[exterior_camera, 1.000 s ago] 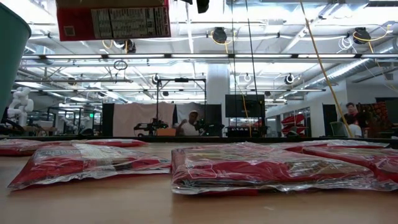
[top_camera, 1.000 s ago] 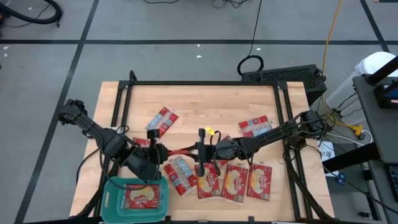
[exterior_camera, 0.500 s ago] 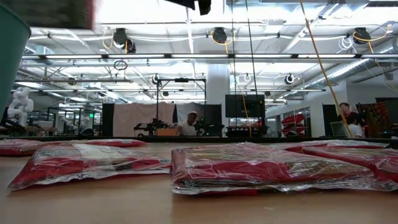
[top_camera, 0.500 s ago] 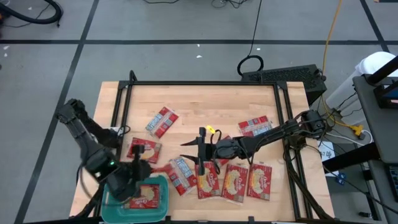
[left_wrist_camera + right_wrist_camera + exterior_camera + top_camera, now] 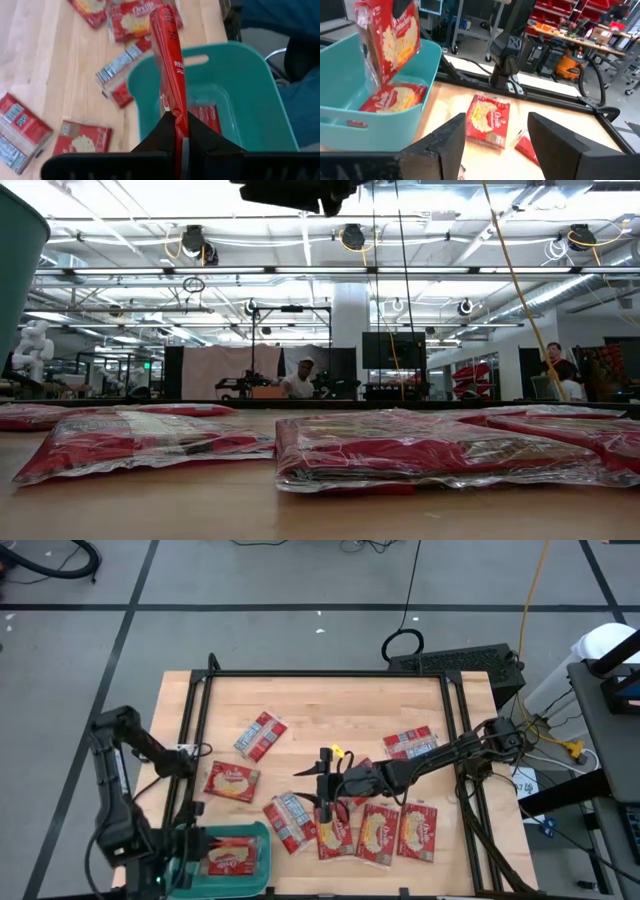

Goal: Sort popcorn bags into baskets
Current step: Put the red popcorn bag into the blue container

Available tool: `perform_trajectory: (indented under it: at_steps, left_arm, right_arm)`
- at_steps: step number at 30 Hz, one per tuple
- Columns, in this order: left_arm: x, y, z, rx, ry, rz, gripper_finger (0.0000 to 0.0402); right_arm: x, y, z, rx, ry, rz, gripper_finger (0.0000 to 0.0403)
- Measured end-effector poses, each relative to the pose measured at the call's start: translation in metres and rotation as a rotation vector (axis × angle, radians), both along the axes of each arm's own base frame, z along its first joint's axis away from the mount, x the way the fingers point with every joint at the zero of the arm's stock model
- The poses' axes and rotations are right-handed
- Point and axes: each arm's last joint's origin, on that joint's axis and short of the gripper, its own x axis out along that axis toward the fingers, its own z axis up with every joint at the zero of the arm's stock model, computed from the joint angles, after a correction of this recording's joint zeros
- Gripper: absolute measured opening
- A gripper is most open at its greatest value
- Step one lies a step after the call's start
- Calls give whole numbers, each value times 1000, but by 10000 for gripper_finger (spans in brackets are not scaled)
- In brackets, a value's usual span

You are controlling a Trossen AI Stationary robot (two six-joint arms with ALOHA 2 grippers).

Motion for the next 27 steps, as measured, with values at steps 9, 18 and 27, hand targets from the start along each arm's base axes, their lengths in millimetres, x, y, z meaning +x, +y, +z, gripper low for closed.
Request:
perform_trajectory:
  at_steps: [9, 18, 27]
  left_arm:
    - [-1, -25, -33, 96, 77, 3, 29]
    - [6, -39, -61, 156, 126, 53, 34]
    - [11, -49, -87, 249, 165, 35, 36]
  right_arm:
    - [-1, -5, -7, 5, 20, -15, 204]
    - [-1, -10, -9, 43, 25, -35, 204]
    - [-1, -9, -9, 59, 23, -38, 203]
